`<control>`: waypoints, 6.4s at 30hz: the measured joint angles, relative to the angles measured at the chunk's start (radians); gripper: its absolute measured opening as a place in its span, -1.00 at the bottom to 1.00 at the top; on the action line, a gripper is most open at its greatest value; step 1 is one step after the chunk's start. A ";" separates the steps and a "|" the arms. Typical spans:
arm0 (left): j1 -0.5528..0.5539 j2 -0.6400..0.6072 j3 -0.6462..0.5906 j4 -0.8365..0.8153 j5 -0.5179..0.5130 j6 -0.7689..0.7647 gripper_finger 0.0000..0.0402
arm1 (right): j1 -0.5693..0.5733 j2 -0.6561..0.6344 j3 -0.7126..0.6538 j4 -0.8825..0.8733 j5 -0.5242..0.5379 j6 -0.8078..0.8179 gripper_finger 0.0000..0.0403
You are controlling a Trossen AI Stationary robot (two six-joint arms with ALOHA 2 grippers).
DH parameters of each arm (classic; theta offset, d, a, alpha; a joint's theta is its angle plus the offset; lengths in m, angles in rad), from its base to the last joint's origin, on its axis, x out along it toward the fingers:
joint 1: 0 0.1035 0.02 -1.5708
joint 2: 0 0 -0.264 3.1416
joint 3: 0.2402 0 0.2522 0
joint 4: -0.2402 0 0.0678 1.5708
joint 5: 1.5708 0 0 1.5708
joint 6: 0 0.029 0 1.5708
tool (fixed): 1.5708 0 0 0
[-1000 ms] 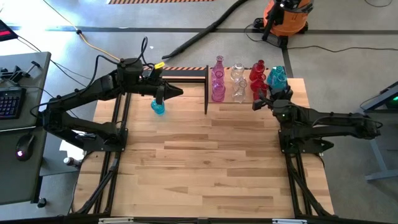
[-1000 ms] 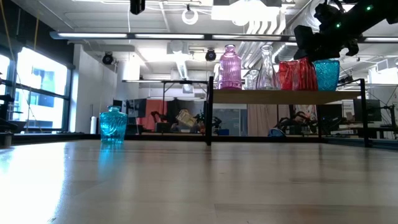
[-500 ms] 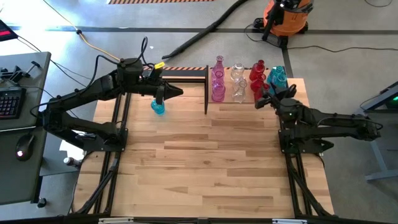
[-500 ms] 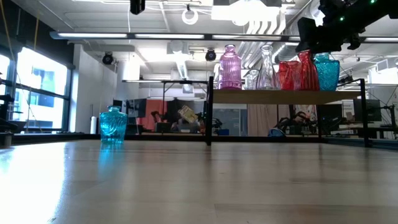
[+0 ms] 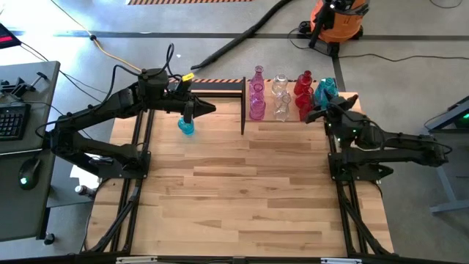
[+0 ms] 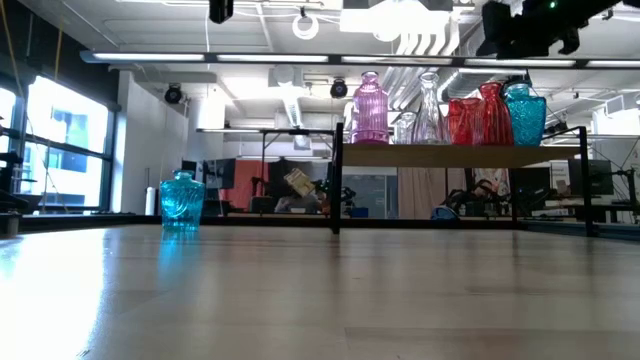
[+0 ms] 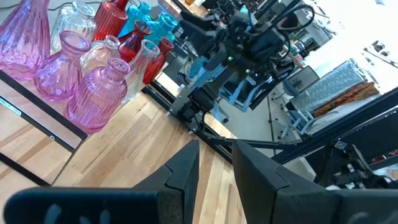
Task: Sort vases onto shelf
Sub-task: Put the red vase on the shelf aligned with the other red vase, then put the blue vase on the shelf aligned with the other blue vase
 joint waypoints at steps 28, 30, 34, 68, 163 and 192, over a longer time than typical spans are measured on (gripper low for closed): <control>0.000 0.000 0.000 0.000 0.000 0.000 -0.56 | 0.081 -0.108 0.188 -0.794 -0.166 0.689 -0.75; 0.000 0.000 0.000 0.000 0.000 0.000 -0.56 | 0.081 -0.108 0.188 -0.813 -0.182 0.711 -0.79; 0.000 0.000 0.000 0.000 0.000 0.000 -0.56 | 0.081 -0.107 0.187 -0.841 -0.218 0.753 -0.89; 0.000 0.000 0.000 0.000 0.000 0.000 -0.56 | 0.049 0.113 0.186 -0.929 -0.185 1.052 -1.00; -0.001 0.000 0.000 -0.004 0.002 0.000 -0.56 | 0.123 -0.570 -0.148 -0.422 -0.963 0.286 -0.81; -0.001 0.000 0.000 -0.004 0.002 0.000 -0.56 | 0.122 -0.570 -0.343 -0.360 -1.073 0.465 0.94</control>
